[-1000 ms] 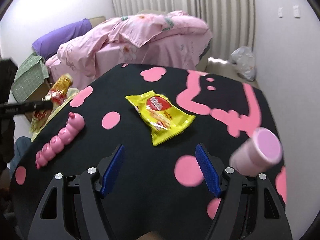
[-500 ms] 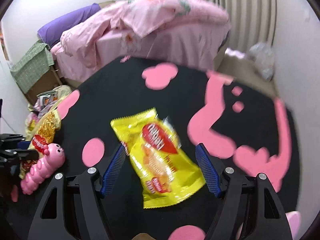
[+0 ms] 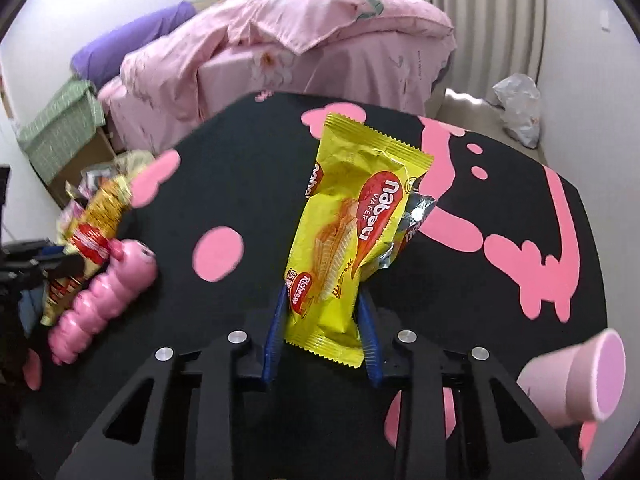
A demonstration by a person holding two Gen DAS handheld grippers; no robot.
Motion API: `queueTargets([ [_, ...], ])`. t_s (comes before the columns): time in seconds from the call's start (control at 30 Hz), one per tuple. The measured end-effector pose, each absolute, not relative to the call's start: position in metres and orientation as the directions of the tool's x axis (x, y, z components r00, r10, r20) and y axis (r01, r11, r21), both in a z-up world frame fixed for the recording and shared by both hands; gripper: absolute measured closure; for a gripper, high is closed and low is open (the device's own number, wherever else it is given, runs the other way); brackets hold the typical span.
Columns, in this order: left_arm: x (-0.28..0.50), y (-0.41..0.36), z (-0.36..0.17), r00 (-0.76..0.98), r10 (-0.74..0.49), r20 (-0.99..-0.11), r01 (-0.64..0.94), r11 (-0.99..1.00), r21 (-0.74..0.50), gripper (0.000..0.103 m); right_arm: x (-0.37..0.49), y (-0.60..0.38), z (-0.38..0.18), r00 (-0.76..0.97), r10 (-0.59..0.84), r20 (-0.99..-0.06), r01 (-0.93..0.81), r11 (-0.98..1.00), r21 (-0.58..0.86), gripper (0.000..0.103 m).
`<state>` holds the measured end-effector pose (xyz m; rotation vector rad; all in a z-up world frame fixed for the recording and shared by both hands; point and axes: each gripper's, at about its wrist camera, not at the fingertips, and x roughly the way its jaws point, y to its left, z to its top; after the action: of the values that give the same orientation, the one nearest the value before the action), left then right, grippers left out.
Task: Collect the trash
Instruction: 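Carry the gold snack bag and Nabati wafer into the yellow bag and release both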
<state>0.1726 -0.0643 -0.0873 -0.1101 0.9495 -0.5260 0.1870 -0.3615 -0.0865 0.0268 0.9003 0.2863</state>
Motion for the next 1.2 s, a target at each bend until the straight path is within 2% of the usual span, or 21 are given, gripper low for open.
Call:
queueTargets([
  [0.2,0.167,-0.060,-0.073,0.509,-0.461,-0.727,0.382,0.878,-0.289,0.074,0.164,-0.353,-0.055,0.624,0.269,-0.734,-0.244,0.959,0.143,0.072],
  [0.33,0.161,-0.054,-0.062,0.537,-0.463,-0.706,0.386,0.878,-0.282,0.074,0.150,-0.332,-0.030,0.649,0.272,-0.711,-0.295,0.951,0.094,0.072],
  [0.57,0.157,-0.026,-0.048,0.587,-0.456,-0.669,0.355,0.888,-0.293,0.074,0.149,-0.298,-0.011,0.650,0.294,-0.701,-0.354,0.933,0.062,0.072],
  [0.83,0.159,0.053,-0.042,0.686,-0.360,-0.632,0.202,0.929,-0.310,0.074,0.160,-0.238,0.002,0.605,0.359,-0.710,-0.456,0.888,0.061,0.072],
  [1.0,0.162,0.114,-0.041,0.755,-0.239,-0.611,0.053,0.950,-0.307,0.074,0.178,-0.190,0.002,0.549,0.420,-0.722,-0.525,0.846,0.092,0.072],
  [1.2,0.174,0.144,-0.059,0.735,-0.254,-0.629,0.015,0.933,-0.359,0.074,0.208,-0.119,-0.014,0.422,0.490,-0.763,-0.629,0.764,0.143,0.072],
])
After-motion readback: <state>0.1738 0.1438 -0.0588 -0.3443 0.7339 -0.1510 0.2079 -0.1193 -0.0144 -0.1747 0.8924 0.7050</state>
